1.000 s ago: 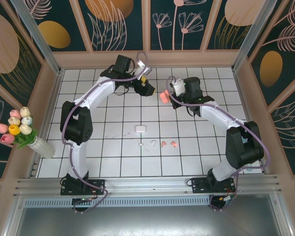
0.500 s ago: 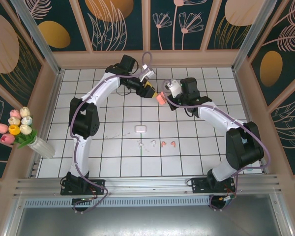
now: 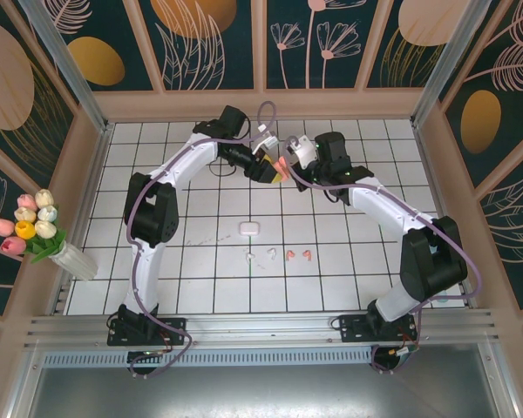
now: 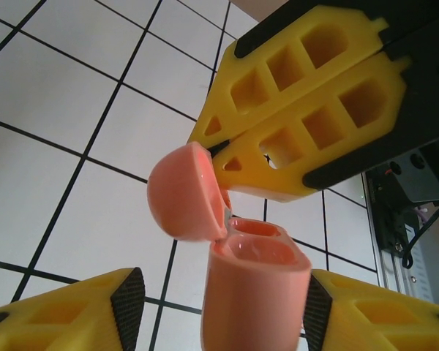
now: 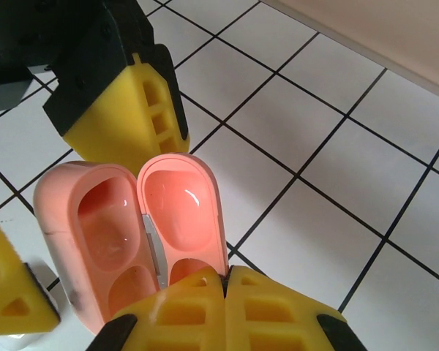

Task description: Insert the wireless bluetooth earbuds into the charging case

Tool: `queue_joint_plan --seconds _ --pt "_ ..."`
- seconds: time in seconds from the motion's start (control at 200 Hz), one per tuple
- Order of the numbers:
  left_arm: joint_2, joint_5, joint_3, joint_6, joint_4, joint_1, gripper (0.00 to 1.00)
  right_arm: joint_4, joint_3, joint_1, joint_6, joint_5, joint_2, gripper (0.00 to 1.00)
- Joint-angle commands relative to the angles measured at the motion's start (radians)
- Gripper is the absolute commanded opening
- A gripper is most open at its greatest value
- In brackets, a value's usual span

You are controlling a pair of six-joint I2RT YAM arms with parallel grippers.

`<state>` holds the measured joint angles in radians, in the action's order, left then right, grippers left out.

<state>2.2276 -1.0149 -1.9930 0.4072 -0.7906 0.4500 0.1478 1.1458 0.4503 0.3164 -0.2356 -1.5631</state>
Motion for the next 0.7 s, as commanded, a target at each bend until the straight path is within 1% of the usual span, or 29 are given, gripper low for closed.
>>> queue_joint_plan --seconds 0.0,0.145,0.175,0.355,0.696 --pt "-0.023 -0.034 -0.015 0.047 -0.047 0.001 0.58 0.03 0.039 0.01 0.03 -0.011 -0.007 0.0" --pt "-0.013 -0.032 -0.035 0.07 -0.071 0.001 0.54 0.048 0.045 0.014 0.041 -0.009 -0.016 0.0" --pt "-0.011 -0.031 -0.036 0.074 -0.102 0.001 0.54 0.053 0.047 0.016 0.044 -0.008 -0.019 0.0" --pt "-0.011 -0.03 -0.043 0.079 -0.106 0.001 0.53 0.082 0.05 0.024 0.058 0.008 -0.031 0.0" --pt "0.007 -0.042 -0.052 0.096 -0.125 0.009 0.47 0.084 0.044 0.03 0.058 0.016 -0.03 0.0"
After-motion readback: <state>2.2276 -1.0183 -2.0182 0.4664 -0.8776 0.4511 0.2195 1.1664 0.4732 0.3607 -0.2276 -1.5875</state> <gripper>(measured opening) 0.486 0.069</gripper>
